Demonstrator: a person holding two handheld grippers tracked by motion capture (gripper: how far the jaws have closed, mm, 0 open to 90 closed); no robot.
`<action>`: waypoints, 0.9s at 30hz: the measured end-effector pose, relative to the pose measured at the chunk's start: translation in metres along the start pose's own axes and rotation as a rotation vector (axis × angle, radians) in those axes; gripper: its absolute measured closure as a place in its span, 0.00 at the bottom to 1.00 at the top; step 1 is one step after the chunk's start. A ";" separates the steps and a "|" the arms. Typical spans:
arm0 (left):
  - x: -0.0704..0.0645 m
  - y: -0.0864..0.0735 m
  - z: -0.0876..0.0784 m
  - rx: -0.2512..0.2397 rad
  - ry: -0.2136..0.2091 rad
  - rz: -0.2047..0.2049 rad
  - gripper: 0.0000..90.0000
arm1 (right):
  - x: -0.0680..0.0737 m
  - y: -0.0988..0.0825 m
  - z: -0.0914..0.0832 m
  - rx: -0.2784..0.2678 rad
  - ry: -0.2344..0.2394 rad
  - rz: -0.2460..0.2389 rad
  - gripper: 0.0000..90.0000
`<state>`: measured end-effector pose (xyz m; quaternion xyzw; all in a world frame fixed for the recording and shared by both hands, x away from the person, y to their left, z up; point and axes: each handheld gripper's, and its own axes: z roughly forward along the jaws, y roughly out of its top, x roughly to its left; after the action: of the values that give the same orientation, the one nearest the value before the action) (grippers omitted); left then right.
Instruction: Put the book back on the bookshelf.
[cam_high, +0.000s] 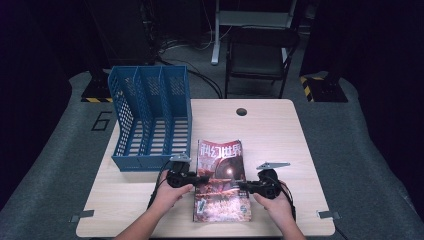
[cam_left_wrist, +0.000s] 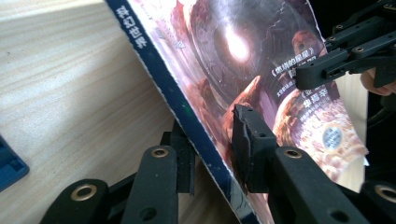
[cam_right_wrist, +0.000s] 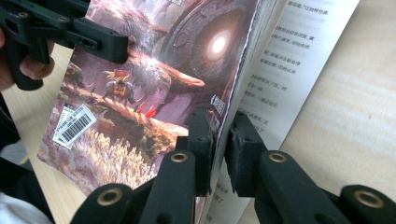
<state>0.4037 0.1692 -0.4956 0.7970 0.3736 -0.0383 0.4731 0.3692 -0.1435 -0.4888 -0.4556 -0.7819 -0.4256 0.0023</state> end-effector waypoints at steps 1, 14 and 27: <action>-0.001 0.002 -0.003 0.008 0.003 0.018 0.80 | 0.004 0.000 -0.001 -0.012 -0.015 -0.019 0.90; -0.014 0.010 -0.018 -0.048 0.028 0.065 0.84 | 0.009 0.003 -0.008 -0.113 -0.009 -0.001 0.93; -0.030 0.018 -0.029 -0.074 0.065 0.169 0.86 | 0.018 0.009 -0.012 -0.166 -0.052 -0.071 0.92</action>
<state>0.3851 0.1703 -0.4539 0.8084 0.3212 0.0416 0.4915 0.3600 -0.1367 -0.4680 -0.4369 -0.7595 -0.4767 -0.0707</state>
